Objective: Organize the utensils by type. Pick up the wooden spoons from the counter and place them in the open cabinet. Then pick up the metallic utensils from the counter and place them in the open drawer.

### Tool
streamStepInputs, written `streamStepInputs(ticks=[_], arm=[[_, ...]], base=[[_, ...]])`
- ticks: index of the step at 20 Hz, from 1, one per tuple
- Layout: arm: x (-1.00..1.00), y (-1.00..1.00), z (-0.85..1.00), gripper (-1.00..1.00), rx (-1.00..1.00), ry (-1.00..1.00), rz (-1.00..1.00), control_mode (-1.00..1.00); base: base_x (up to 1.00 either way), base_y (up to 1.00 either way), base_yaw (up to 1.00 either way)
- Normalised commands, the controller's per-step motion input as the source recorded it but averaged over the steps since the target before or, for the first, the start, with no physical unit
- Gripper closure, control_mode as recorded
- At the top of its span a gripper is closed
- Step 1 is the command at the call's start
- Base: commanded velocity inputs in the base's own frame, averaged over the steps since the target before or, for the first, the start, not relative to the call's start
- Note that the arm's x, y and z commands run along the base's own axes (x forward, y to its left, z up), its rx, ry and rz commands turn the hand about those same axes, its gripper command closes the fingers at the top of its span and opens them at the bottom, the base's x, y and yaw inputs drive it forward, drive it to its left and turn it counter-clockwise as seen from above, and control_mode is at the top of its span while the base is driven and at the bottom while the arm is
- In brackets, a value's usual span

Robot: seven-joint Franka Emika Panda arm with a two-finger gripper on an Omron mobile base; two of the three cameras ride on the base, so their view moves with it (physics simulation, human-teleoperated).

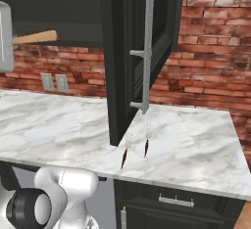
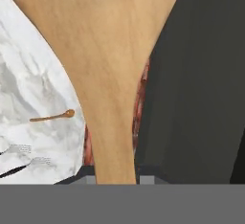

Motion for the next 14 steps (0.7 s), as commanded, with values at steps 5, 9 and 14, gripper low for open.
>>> streamStepInputs(ticks=[5, 9, 14], arm=[[0.53, 0.00, 0.02, 1.00, -0.19, -0.21, 0.05, -1.00], [0.56, 0.00, 0.13, 1.00, 0.00, -0.15, 0.01, -1.00], [0.67, -0.03, 0.13, 1.00, 0.14, 0.03, 0.00, -1.00]], base=[[0.00, 0.00, 0.00], [0.00, 0.00, 0.00], [0.00, 0.00, 0.00]])
